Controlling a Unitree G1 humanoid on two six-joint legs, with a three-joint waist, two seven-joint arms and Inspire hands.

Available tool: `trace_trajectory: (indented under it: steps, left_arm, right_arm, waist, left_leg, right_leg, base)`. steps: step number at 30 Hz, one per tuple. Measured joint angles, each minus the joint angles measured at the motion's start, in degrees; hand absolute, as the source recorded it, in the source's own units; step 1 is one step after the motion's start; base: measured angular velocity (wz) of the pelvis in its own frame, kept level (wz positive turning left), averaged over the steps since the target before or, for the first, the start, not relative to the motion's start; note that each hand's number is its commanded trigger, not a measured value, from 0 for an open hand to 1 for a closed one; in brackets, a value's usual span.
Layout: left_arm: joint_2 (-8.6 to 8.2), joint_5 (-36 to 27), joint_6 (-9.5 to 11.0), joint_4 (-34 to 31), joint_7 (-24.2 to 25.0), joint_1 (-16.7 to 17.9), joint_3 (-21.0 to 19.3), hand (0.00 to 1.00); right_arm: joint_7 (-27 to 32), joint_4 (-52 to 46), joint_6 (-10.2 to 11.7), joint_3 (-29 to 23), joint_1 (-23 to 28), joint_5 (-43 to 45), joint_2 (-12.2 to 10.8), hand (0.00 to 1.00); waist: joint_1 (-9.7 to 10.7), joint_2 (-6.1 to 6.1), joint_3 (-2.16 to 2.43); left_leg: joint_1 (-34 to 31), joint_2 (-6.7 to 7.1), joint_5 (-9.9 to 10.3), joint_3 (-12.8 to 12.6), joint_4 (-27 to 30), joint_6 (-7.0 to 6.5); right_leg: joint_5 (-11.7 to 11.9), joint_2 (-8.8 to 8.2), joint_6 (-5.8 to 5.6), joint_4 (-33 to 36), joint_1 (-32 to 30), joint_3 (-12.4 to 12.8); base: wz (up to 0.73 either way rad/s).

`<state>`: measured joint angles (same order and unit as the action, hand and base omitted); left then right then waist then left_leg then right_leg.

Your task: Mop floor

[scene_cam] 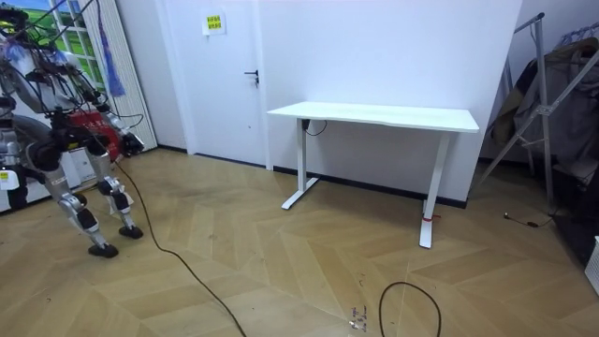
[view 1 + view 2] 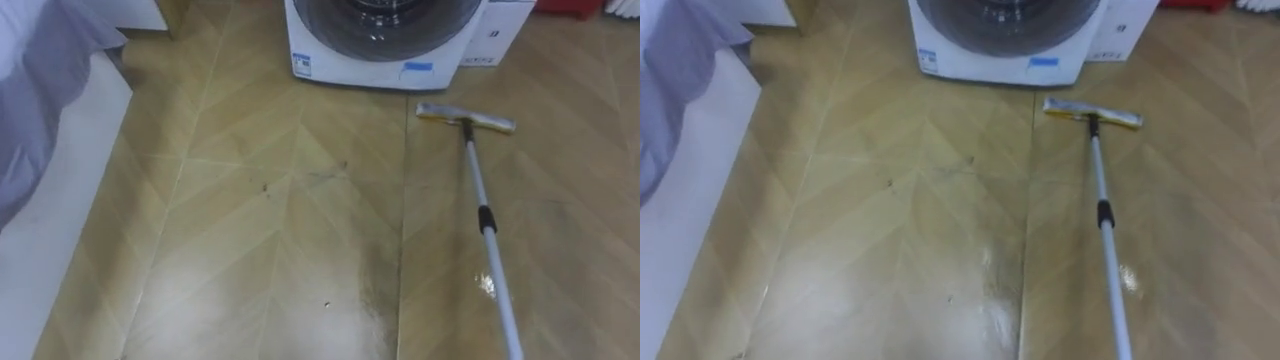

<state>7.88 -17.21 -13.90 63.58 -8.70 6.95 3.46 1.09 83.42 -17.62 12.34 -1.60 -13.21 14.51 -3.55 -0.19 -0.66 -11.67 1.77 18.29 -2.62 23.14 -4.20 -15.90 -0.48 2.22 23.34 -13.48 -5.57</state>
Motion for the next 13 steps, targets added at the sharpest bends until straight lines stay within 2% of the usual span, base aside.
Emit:
trace_trajectory:
  steps: [2,9,13]
  left_arm:
    - [0.13,0.67,-0.32,-0.09,-0.31,0.65,-0.44,0.00]
    - [0.36,3.62,-1.21,-0.50,-1.14,2.27,-1.67,0.00]
    - [0.33,5.76,-2.09,-0.50,-1.98,3.50,-2.30,0.00]
  right_arm:
    - [-1.18,-0.04,-0.11,-0.10,0.52,0.24,-0.20,1.00]
    - [-3.23,-1.36,-1.32,-0.26,3.20,0.65,-1.31,1.00]
    - [-3.17,-3.49,-1.93,-0.82,5.33,2.06,-1.45,1.00]
  waist:
    - [0.16,-0.40,0.12]
    - [0.36,-1.87,-0.15]
    - [0.34,-2.01,0.23]
  left_leg:
    - [3.08,-0.01,-0.37,0.11,-1.83,0.19]
    - [12.26,-0.22,-0.63,0.52,-5.84,0.48]
    - [14.61,-0.20,-0.63,0.52,-6.12,0.48]
  right_leg:
    - [0.03,0.13,0.05,-1.77,2.83,-0.20]
    - [0.51,0.96,0.24,-7.55,13.20,-0.85]
    - [0.69,0.97,0.14,-8.81,16.01,-0.83]
  base:
    - [0.00]
    - [0.02]
    - [-0.01]
